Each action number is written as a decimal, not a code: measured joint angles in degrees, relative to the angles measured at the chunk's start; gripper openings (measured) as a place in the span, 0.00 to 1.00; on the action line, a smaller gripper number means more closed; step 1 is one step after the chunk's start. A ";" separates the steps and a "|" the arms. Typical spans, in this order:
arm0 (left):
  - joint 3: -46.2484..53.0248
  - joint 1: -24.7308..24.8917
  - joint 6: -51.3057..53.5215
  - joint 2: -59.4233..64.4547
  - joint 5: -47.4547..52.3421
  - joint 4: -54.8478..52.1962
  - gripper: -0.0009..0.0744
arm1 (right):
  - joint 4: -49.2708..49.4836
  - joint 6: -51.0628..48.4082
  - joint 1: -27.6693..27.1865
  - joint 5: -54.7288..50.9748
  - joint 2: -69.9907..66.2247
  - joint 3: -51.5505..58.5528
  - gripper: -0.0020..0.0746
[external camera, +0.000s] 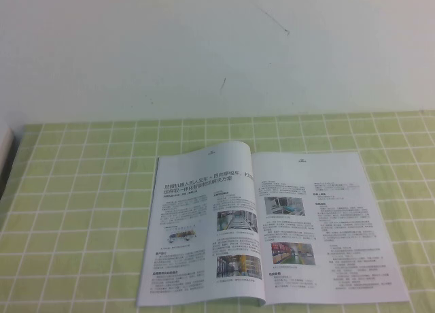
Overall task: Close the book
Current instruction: 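Close the open booklet and leave it lying on the table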
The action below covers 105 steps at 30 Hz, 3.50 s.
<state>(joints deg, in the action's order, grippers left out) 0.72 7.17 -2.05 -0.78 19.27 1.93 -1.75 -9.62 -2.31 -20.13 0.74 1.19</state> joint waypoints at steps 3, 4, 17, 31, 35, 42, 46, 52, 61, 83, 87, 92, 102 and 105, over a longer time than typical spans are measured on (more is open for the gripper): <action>0.00 0.00 0.00 0.00 0.00 0.00 0.01 | 0.00 0.00 0.00 0.00 0.00 0.00 0.02; 0.00 0.00 0.00 0.00 0.00 0.00 0.01 | 0.00 0.00 0.00 0.00 0.00 0.00 0.02; 0.00 -4.15 0.00 0.00 0.00 0.00 0.01 | -0.10 0.00 0.00 0.00 0.00 0.00 0.02; 0.00 -6.19 0.00 0.00 0.00 0.09 0.01 | -0.10 0.00 0.00 0.00 0.00 0.00 0.02; 0.00 -6.19 0.00 0.00 0.00 0.09 0.01 | -0.10 0.00 0.00 0.00 0.00 0.00 0.02; 0.00 -6.19 0.00 0.00 0.00 0.09 0.01 | -0.10 0.00 0.00 0.00 0.00 0.00 0.02; 0.00 -6.19 0.00 0.00 0.00 0.09 0.01 | -0.10 0.00 0.13 0.00 0.00 0.00 0.02; 0.00 -6.19 0.00 0.00 0.00 0.09 0.01 | -0.10 0.00 1.25 0.00 0.00 0.00 0.02; 0.00 -6.19 0.00 0.00 0.00 0.09 0.01 | -0.10 0.00 1.25 0.00 0.00 0.00 0.02; 0.51 -6.19 0.00 0.00 -18.65 0.09 0.01 | -0.10 0.00 1.25 21.67 0.00 0.44 0.02; 0.51 -6.19 0.00 0.00 -35.37 0.09 0.01 | -0.10 0.00 1.25 43.30 0.00 0.44 0.02; 0.51 -6.19 0.00 0.00 -53.22 0.09 0.01 | -0.10 0.00 1.25 62.01 0.00 0.44 0.02; 0.51 -6.19 0.00 0.00 -71.62 0.47 0.01 | 0.27 0.43 1.25 75.52 0.00 0.44 0.02; 0.51 -6.19 -0.98 0.00 -71.42 1.43 0.01 | 0.56 1.51 1.25 74.54 0.00 0.44 0.02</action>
<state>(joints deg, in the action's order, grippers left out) 1.23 0.98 -3.03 -0.78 -52.15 3.36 -1.19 -8.11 -1.06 54.41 0.74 1.63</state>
